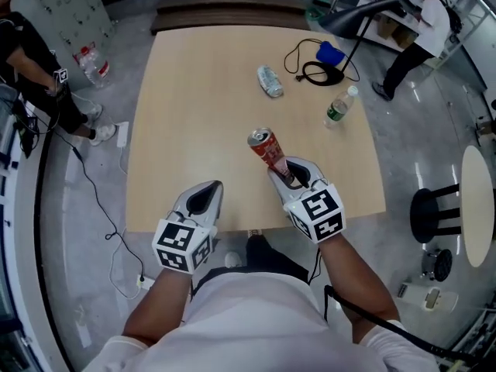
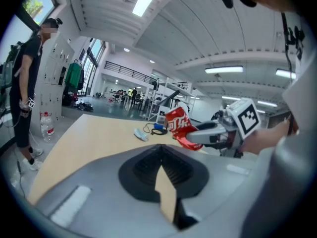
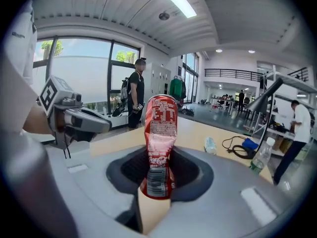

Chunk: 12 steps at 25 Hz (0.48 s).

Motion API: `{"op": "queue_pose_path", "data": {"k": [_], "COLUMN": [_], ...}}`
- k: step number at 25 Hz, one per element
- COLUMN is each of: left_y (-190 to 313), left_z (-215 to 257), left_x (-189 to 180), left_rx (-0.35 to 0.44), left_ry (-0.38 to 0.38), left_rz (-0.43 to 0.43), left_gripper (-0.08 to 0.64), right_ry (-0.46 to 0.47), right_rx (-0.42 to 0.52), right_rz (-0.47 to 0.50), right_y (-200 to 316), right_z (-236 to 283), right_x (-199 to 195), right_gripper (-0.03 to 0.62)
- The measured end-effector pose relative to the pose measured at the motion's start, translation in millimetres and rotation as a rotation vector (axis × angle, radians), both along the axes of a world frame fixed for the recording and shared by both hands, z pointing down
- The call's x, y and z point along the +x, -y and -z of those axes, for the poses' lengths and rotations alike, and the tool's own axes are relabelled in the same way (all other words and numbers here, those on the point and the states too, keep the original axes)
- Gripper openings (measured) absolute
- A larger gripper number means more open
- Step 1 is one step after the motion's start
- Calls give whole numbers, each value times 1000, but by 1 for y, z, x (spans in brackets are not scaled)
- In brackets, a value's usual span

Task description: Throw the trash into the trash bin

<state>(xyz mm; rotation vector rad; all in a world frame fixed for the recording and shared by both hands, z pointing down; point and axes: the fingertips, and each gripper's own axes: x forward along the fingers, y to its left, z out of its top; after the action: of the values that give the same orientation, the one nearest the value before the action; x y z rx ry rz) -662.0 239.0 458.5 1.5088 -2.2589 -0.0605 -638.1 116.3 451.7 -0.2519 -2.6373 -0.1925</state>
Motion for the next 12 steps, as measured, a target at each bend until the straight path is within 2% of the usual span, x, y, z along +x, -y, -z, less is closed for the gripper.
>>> {"op": "queue_pose_path", "data": {"k": [7, 12], "left_y": [-3, -1], "left_z": [8, 16], "left_x": [20, 35], "left_rx": [13, 30], "left_ry": [9, 6], "left_rz": [-62, -107], "left_gripper": [6, 6], "right_ry": [43, 81], "right_rx": [-98, -162], "right_rz": [-100, -133], "right_y": [-15, -25], "right_z": [6, 17], "right_x": [42, 68], "right_gripper": [114, 112]}}
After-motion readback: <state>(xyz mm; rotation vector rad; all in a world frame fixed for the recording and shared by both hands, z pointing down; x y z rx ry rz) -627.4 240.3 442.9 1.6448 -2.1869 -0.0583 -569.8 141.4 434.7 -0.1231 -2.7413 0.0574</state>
